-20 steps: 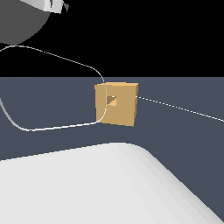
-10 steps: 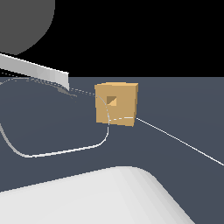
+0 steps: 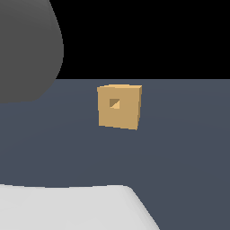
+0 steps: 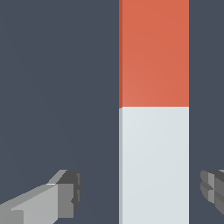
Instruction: Insert the peg into the horizontal hole in a box.
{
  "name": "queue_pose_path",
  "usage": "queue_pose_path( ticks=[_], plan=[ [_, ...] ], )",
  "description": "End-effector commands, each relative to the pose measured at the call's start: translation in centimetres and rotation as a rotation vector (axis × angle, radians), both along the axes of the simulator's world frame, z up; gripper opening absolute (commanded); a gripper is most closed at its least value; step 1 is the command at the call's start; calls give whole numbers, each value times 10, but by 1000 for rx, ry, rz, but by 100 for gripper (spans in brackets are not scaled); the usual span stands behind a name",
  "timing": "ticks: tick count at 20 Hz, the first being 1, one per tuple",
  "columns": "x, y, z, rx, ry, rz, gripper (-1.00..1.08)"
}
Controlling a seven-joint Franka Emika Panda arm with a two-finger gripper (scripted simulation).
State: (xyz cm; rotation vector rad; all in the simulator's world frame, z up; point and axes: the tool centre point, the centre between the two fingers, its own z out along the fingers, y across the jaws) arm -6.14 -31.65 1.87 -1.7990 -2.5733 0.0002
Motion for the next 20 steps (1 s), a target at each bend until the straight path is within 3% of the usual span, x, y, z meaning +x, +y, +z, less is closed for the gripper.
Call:
queue_pose_path(
  ticks=[1,2,3,20],
  plan=[
    [1,-1,-3,-1,-2,0,100],
    [1,-1,-3,-1,-2,0,100],
    [1,-1,-3,-1,-2,0,-100],
    [-1,9,0,0,-1,-18,-100]
  ],
)
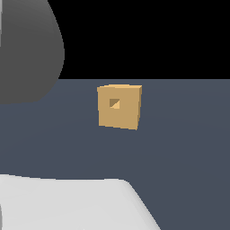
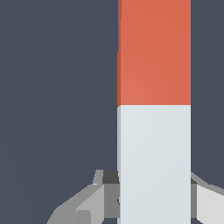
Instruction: Insert the peg into the horizontal hole in a box.
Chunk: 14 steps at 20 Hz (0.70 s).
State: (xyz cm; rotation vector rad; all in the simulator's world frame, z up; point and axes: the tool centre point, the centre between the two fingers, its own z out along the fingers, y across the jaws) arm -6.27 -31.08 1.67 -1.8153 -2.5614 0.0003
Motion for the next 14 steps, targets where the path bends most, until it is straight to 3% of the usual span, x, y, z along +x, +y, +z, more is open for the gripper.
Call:
queue_pose_path(
  ticks=[1,14],
  plan=[
    [-1,6,2,-1,-2,-11,-100],
    [-15,81,22,-1,-2,-159,-100]
  ],
)
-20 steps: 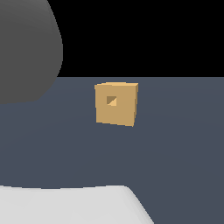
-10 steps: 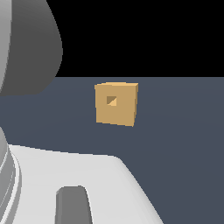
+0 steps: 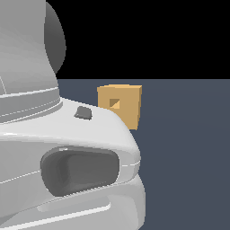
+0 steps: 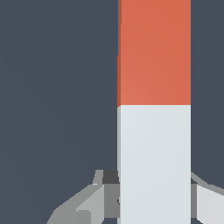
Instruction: Insert the peg into the horizontal hole in a box.
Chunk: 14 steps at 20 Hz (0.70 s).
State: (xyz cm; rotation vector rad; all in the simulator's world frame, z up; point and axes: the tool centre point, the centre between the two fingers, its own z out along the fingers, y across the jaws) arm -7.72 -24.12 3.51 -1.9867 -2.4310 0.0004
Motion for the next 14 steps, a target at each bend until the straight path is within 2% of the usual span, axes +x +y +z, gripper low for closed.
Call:
queue_pose_path(
  ticks=[1,14],
  plan=[
    [-2,20,6,0,-2,-37,-100],
    [-1,116,31,0,-2,-222,-100]
  ],
)
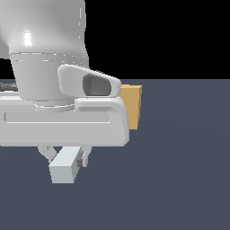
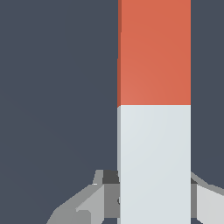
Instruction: Insert the peg into the horizontal hole in a box.
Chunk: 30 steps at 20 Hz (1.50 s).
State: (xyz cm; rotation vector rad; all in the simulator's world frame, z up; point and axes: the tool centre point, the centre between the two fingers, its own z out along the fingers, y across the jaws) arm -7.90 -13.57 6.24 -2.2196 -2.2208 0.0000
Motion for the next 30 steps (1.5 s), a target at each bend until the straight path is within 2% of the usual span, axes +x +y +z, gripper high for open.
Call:
queue_pose_path(
  ticks=[1,11,17,23,30],
  plan=[
    [2,18,5,0,-2,-35,-100],
    [17,85,23,-1,-1,-165,-100],
    [27,115,32,-1,-1,-224,-100],
    [36,133,37,-1,-1,-261,-100],
    [39,139,38,-1,-1,-273,-100]
  ],
)
